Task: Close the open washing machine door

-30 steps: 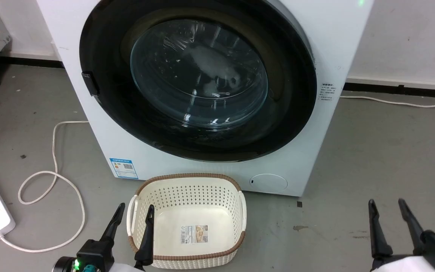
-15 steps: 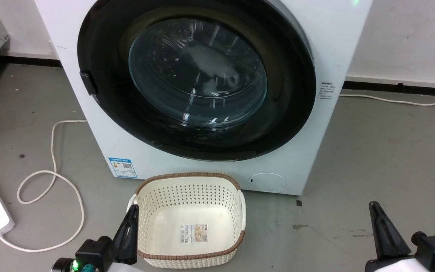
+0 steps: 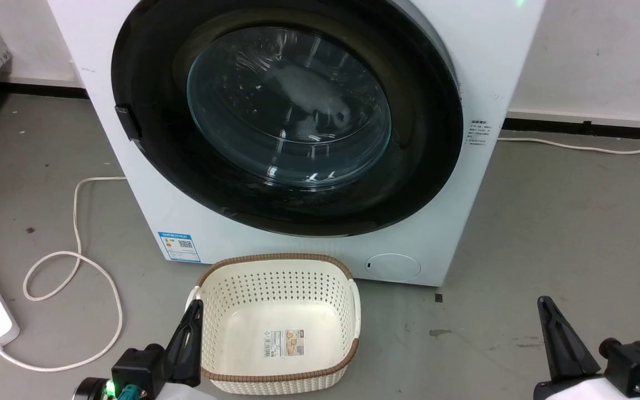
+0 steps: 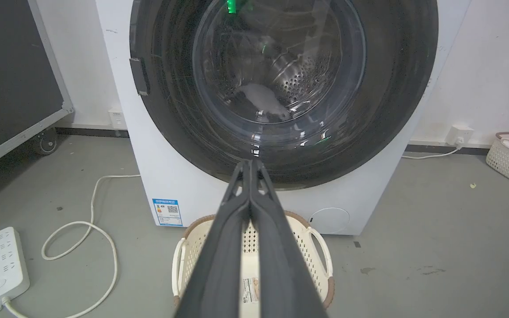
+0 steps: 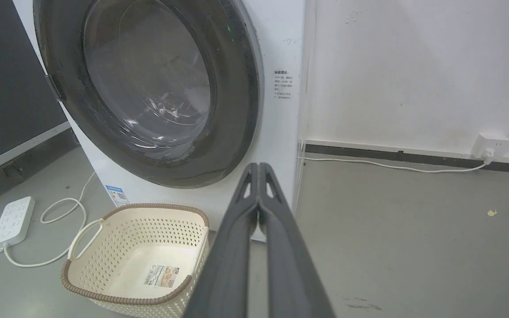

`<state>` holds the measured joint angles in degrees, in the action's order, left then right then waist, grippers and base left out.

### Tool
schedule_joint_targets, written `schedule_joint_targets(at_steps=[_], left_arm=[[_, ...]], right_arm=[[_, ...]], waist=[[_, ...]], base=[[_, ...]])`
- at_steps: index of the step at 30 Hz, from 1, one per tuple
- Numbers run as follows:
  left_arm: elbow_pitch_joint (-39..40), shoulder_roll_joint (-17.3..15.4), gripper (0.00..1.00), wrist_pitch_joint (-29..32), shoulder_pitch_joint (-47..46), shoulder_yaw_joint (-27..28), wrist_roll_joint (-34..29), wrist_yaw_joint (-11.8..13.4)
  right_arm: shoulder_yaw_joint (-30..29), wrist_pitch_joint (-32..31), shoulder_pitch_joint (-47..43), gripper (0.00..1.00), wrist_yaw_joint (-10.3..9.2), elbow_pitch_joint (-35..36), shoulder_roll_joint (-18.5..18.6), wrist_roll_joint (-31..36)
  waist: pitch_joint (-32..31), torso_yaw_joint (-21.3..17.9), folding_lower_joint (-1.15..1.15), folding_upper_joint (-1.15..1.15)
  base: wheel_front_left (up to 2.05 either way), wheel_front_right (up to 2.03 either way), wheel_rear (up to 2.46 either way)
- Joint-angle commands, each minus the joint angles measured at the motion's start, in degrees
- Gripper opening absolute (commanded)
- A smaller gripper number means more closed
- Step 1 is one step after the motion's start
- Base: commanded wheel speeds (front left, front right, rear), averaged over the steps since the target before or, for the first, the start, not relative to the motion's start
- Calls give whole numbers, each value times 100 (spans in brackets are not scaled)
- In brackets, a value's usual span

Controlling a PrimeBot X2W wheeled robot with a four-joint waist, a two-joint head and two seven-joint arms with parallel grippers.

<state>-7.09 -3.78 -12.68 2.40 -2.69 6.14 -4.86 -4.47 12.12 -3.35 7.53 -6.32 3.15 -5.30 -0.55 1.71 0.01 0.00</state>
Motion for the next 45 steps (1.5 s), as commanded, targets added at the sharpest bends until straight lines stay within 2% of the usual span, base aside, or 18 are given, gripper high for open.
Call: schedule_joint_targets(at_steps=[1, 45], left_arm=[[40, 9, 0, 30, -34, 25, -52, 44], [318, 43, 0, 546, -120, 126, -286, 228]], right_arm=[[22, -42, 49, 0, -1, 60, -4, 55], [199, -529, 168, 0, -2, 298, -14, 253]], waist=[[1, -3, 0, 0], [23, -73, 0, 0]], base=[[0, 0, 0], [0, 0, 0]])
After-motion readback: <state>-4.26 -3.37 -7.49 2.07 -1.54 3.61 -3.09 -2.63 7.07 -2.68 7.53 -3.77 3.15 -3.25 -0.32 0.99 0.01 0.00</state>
